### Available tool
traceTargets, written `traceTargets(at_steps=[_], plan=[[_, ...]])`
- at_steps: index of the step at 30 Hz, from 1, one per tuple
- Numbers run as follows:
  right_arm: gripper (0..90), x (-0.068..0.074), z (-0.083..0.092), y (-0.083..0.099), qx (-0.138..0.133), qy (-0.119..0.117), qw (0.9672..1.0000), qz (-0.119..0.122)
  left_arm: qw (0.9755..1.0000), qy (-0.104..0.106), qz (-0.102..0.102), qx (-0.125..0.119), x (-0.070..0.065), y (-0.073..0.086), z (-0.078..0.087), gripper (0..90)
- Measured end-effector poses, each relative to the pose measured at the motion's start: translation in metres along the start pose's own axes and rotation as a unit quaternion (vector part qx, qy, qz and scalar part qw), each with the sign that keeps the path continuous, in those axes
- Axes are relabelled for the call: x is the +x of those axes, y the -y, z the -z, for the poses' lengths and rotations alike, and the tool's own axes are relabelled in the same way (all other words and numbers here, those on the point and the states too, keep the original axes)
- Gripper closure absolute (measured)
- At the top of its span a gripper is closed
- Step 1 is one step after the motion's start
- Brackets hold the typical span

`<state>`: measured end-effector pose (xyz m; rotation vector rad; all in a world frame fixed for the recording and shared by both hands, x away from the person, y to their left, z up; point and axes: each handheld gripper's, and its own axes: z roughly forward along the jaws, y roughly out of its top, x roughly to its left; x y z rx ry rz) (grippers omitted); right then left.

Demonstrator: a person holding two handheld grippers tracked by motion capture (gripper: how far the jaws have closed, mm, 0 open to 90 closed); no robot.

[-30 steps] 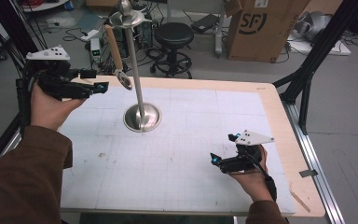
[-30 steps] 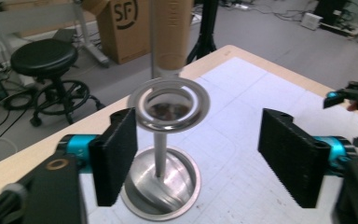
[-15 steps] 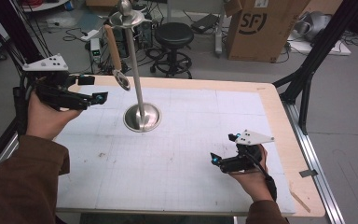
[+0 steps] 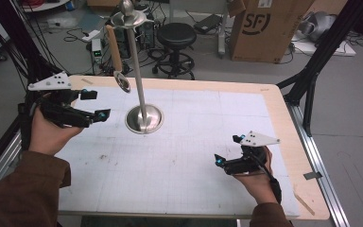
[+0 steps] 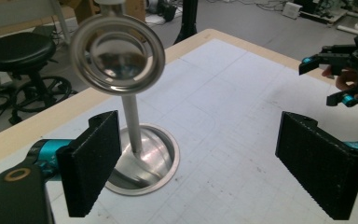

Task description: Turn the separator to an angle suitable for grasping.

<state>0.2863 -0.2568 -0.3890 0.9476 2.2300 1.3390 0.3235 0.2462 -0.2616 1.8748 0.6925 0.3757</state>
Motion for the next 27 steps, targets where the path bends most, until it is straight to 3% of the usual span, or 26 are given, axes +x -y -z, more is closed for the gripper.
traceTargets(at_steps=[15,27], plan=[[0.8,0.001,-0.001,0.000,0.002,0.000,1.0000,0.001,0.9997,0.008,0.017,0.014,-0.003,0.046,-0.011,9.5],[0.8,0.002,-0.003,0.000,0.006,-0.003,1.0000,0.001,0.9994,0.018,0.024,0.016,-0.013,0.067,-0.017,6.7]])
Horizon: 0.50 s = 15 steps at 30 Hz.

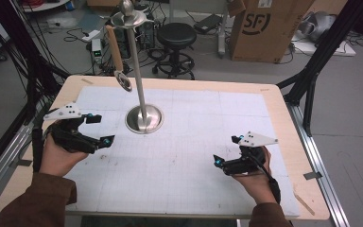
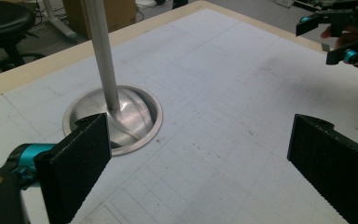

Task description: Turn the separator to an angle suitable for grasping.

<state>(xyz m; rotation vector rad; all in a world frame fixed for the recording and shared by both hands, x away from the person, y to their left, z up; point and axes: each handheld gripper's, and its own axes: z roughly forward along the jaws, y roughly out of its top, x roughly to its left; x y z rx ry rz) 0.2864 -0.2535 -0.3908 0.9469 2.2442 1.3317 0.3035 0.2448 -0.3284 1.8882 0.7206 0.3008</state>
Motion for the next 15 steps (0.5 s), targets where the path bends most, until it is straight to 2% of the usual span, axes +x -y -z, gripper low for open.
traceTargets(at_steps=[11,15], plan=[[0.8,-0.001,0.000,0.000,-0.001,-0.001,1.0000,-0.001,0.9999,-0.004,-0.002,0.010,-0.008,0.018,-0.005,5.2],[0.8,0.000,0.000,0.000,-0.001,-0.002,1.0000,0.001,0.9999,-0.002,-0.001,0.014,-0.008,0.022,-0.006,1.6]])
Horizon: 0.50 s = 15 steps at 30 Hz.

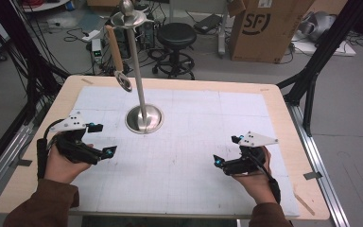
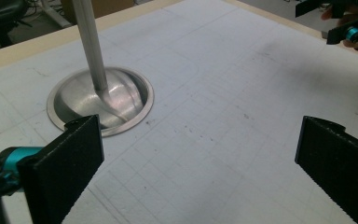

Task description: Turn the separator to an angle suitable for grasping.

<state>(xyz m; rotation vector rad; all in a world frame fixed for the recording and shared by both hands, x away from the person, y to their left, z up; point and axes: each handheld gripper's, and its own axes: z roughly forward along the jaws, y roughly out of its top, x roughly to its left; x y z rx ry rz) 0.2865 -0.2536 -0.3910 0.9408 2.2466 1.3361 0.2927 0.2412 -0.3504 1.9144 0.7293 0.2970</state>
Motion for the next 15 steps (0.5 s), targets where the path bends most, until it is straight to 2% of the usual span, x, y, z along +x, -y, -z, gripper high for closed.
traceTargets(at_steps=[15], plan=[[0.8,-0.003,-0.003,0.005,0.004,-0.003,1.0000,-0.007,1.0000,-0.001,-0.003,0.003,0.000,0.012,-0.006,1.6]])
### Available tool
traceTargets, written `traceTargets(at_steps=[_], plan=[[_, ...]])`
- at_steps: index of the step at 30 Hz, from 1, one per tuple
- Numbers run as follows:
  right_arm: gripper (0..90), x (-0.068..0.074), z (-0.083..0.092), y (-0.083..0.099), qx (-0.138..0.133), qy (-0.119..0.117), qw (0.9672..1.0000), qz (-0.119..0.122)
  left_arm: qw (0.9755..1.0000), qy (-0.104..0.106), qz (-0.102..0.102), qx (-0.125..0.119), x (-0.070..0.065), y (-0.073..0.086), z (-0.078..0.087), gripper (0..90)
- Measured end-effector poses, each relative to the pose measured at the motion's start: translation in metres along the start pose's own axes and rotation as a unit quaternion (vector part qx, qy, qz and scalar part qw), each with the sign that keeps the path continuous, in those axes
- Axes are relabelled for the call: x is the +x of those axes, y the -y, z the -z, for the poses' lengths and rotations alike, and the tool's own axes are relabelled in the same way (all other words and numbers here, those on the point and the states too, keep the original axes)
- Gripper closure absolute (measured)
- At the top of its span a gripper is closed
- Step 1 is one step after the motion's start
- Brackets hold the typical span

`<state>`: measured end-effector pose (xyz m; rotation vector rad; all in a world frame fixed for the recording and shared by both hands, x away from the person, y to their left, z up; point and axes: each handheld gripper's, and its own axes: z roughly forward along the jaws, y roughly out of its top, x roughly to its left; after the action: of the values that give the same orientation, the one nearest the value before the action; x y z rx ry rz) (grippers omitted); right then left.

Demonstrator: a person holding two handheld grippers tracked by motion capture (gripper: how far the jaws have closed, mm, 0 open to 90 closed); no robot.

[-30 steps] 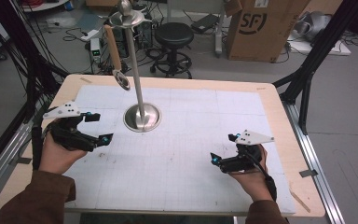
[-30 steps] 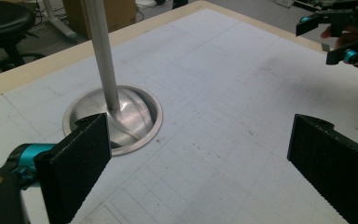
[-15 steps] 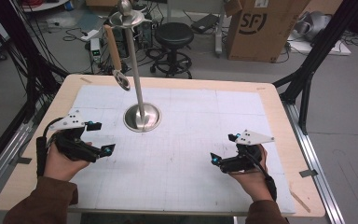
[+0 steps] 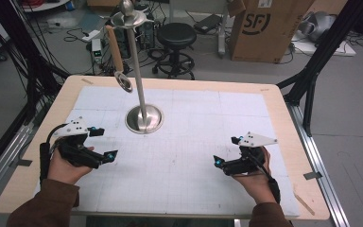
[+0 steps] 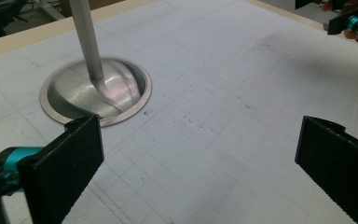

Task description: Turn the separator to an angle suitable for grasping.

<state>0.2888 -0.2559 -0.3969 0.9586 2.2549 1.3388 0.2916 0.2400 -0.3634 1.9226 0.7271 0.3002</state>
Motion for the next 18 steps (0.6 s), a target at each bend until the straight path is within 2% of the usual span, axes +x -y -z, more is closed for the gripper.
traceTargets(at_steps=[18], plan=[[0.8,0.0034,-0.0036,-0.0015,0.006,-0.001,1.0000,0.008,1.0000,-0.003,-0.005,-0.004,-0.0007,0.0009,0.0034,1.6]])
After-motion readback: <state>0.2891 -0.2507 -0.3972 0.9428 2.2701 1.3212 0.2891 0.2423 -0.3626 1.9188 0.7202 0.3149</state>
